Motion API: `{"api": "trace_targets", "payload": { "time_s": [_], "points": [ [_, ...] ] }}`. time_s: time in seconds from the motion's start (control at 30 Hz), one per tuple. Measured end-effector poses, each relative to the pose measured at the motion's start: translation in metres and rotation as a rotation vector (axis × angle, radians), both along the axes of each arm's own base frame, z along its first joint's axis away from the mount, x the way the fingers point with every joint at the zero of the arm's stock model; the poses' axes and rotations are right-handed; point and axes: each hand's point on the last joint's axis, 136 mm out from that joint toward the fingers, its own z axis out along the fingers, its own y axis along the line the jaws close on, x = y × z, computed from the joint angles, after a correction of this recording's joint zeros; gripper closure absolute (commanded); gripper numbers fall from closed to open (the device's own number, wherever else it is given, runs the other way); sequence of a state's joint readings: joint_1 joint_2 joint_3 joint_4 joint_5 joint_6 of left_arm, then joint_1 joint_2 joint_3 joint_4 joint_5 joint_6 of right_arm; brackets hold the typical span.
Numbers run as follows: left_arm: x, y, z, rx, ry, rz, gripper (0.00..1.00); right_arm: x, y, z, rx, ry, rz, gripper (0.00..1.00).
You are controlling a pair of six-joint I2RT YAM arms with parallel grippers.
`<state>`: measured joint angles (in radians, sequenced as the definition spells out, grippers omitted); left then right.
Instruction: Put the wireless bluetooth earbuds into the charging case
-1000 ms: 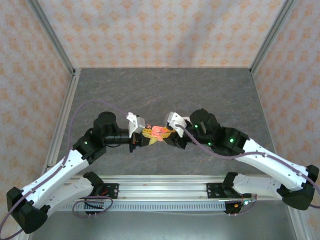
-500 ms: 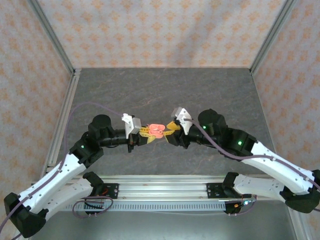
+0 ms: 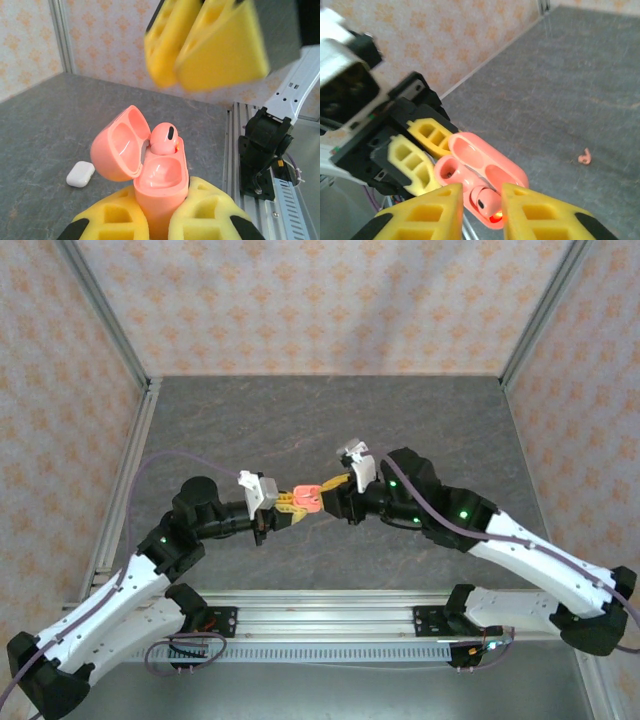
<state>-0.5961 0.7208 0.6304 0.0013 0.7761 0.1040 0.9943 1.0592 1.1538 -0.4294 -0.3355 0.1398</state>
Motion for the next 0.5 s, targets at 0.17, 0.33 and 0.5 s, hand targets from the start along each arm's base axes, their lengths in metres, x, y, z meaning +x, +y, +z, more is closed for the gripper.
{"api": "trace_targets", "payload": {
  "time_s": [0.17,0.33,0.5],
  "points": [
    [-0.001,0.005,-0.001,-0.004,-0.016,0.025,1.00,0.002,0.011,-0.014,-0.011,0.064,0.004,0.87],
    [-0.003,0.010,-0.005,-0.005,-0.024,0.044,1.00,0.001,0.014,-0.016,-0.003,0.099,0.005,0.82],
    [-0.002,0.015,-0.009,-0.008,-0.038,0.077,1.00,0.001,0.014,-0.011,0.018,0.126,-0.012,0.73]
  ]
}}
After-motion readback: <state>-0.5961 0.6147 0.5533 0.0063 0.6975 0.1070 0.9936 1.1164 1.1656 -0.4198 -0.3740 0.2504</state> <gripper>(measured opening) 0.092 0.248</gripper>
